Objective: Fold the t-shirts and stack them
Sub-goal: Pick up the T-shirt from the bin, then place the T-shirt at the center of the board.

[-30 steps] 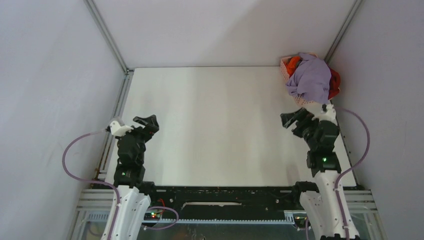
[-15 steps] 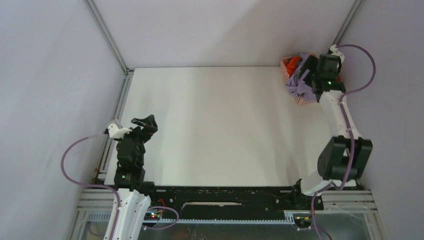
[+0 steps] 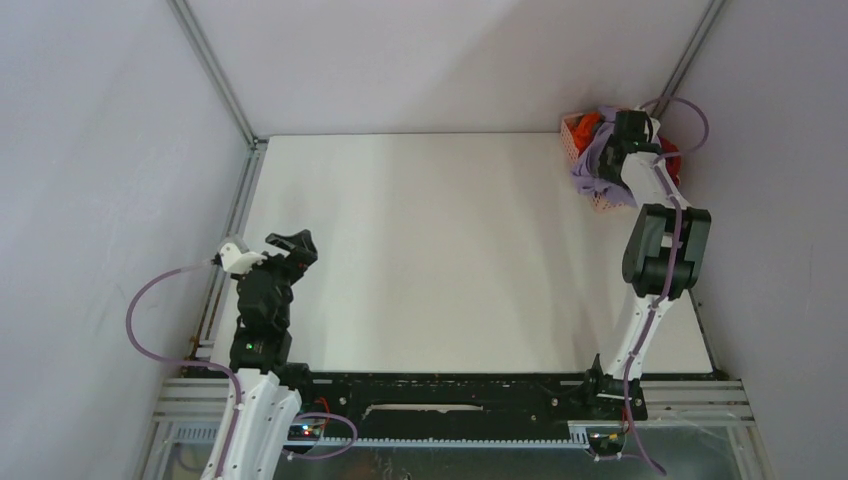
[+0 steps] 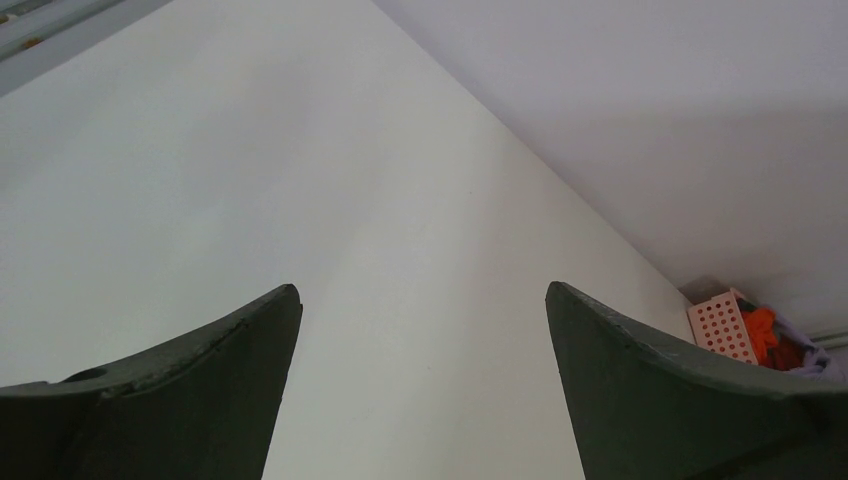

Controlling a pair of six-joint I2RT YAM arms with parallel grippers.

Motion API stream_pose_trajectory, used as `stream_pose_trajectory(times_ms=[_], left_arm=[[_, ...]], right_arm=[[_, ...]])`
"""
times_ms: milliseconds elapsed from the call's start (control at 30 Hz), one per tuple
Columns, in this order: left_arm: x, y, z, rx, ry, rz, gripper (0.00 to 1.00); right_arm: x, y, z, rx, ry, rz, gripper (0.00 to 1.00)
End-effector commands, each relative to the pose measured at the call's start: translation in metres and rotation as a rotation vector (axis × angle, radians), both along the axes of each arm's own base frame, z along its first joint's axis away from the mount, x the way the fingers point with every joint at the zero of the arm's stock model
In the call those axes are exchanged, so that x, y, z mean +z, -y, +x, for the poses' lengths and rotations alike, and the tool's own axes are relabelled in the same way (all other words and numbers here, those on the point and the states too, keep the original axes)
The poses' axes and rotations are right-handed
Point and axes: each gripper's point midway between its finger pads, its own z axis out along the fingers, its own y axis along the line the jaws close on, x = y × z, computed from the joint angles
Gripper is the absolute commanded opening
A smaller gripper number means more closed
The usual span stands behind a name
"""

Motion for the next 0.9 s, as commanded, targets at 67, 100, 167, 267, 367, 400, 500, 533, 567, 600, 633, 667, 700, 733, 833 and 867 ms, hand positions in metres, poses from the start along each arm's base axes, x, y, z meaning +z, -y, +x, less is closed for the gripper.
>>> stream_pose_trajectory(times_ms=[67, 100, 167, 267, 367, 400, 500, 533, 567, 600, 633, 667, 700, 733, 833, 867], left_arm=[[0.001, -0.005, 0.001, 0.027, 0.021, -0.007, 0.98], [0.001, -0.005, 0.001, 0.026, 0.022, -0.007, 0.98], [0.002, -0.005, 0.000, 0.026, 0.026, -0.007, 0.98], [0.001, -0.006, -0.001, 0.033, 0.026, -0.008, 0.98], [0.002, -0.006, -0.002, 0.034, 0.027, -0.009, 0.98], [0.002, -0.006, -0.002, 0.032, 0.029, -0.009, 0.98], [0.001, -0.007, -0.003, 0.038, 0.027, -0.010, 0.98], [0.001, -0.007, -0.002, 0.041, 0.026, -0.012, 0.98], [0.001, -0.008, -0.002, 0.044, 0.023, -0.012, 0.98], [0.001, -0.008, -0.003, 0.044, 0.021, -0.012, 0.98], [0.001, -0.008, -0.002, 0.044, 0.020, -0.012, 0.98], [0.001, -0.008, -0.003, 0.044, 0.019, -0.012, 0.98], [0.000, -0.008, -0.003, 0.046, 0.017, -0.012, 0.98], [0.000, -0.008, -0.003, 0.048, 0.015, -0.011, 0.98], [-0.001, -0.010, -0.003, 0.056, 0.014, -0.013, 0.98], [-0.001, -0.010, -0.003, 0.056, 0.012, -0.013, 0.98]], right_arm=[[0.025, 0.018, 0.011, -0.052, 0.048, -0.071, 0.17], [0.036, 0.021, 0.011, -0.071, 0.074, -0.084, 0.05], [0.064, 0.023, 0.014, -0.080, 0.138, -0.098, 0.00], [0.120, 0.023, 0.012, -0.081, 0.249, -0.120, 0.00], [0.179, 0.025, 0.003, -0.090, 0.354, -0.162, 0.00], [0.199, 0.026, 0.000, -0.094, 0.391, -0.176, 0.00], [0.257, 0.026, -0.009, -0.095, 0.511, -0.201, 0.00], [0.274, 0.024, -0.012, -0.086, 0.552, -0.206, 0.00], [0.293, 0.022, -0.013, -0.075, 0.599, -0.208, 0.00], [0.309, 0.017, -0.013, -0.051, 0.643, -0.207, 0.00], [0.324, 0.014, -0.013, -0.028, 0.683, -0.209, 0.00], [0.338, 0.011, -0.013, -0.008, 0.720, -0.210, 0.00], [0.350, 0.007, -0.014, 0.005, 0.754, -0.206, 0.00], [0.362, 0.003, -0.015, 0.025, 0.783, -0.197, 0.00], [0.399, -0.019, -0.018, 0.106, 0.885, -0.163, 0.00], [0.409, -0.031, -0.020, 0.147, 0.905, -0.148, 0.00]])
